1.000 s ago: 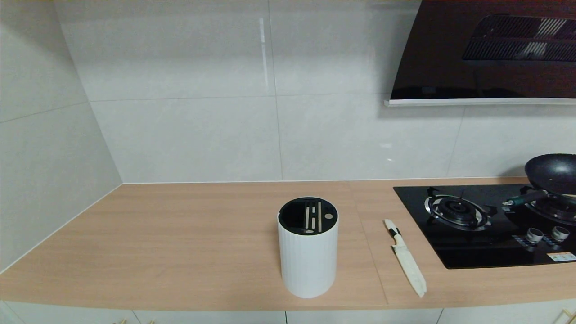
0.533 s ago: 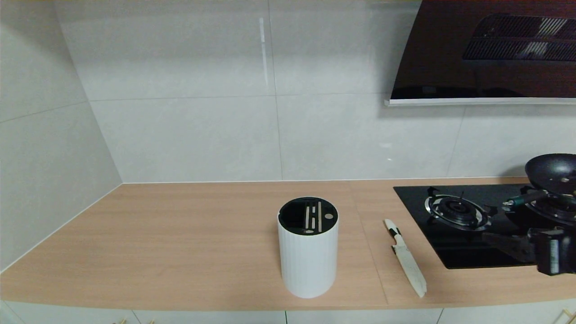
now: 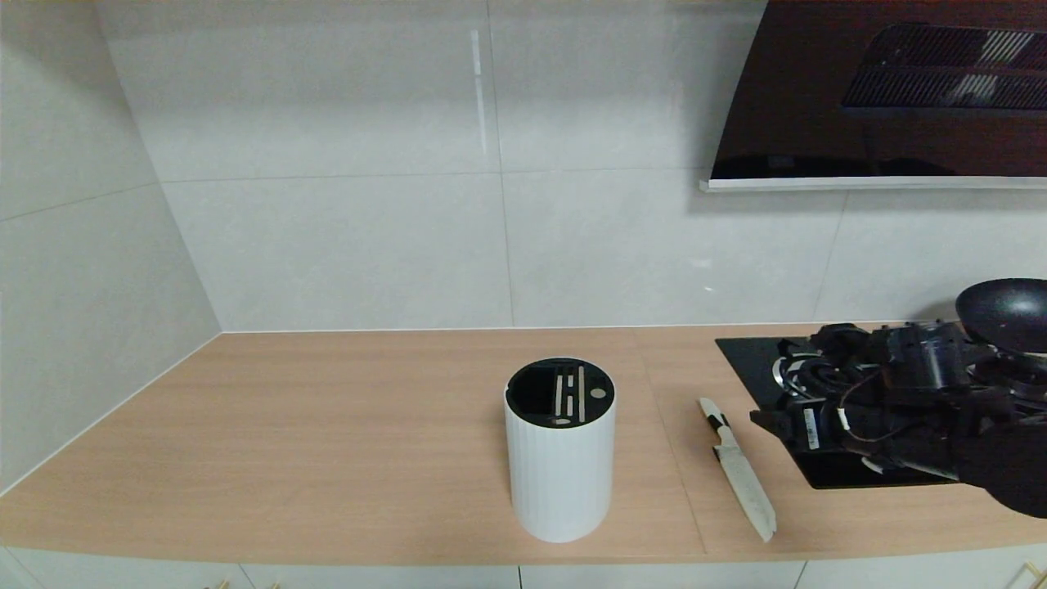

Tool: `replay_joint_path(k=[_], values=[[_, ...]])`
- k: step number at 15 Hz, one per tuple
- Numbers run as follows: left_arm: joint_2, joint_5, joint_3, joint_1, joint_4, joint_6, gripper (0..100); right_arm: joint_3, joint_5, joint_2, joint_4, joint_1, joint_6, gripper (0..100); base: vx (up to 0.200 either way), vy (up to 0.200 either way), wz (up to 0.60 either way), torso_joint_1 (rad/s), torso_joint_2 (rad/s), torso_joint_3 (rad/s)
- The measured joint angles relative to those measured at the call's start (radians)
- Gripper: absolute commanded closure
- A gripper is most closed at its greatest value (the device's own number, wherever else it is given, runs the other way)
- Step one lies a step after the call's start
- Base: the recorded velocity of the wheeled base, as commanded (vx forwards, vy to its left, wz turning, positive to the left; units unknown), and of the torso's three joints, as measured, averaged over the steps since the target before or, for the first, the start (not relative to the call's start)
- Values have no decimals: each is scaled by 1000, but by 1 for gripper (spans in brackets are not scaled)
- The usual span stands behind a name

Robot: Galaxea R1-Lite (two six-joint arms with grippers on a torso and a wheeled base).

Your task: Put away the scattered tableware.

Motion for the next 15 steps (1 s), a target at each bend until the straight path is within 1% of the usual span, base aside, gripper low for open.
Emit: replay_joint_path(k=[3, 6, 8, 10, 15], values=[[0, 0, 0, 0, 0, 0, 0, -27, -2, 199, -137, 4, 8, 0, 0, 0, 0, 0, 0, 0], [0, 0, 0, 0, 0, 0, 0, -71, -7, 371, -288, 6, 57, 0, 0, 0, 0, 0, 0, 0], [0, 0, 0, 0, 0, 0, 0, -84, -14, 450, -350, 6, 67, 0, 0, 0, 0, 0, 0, 0], [0, 0, 0, 0, 0, 0, 0, -98, -31, 503, -378, 5, 66, 0, 0, 0, 0, 0, 0, 0], [0, 0, 0, 0, 0, 1, 0, -150, -50, 581, -383, 1, 69, 0, 0, 0, 0, 0, 0, 0]])
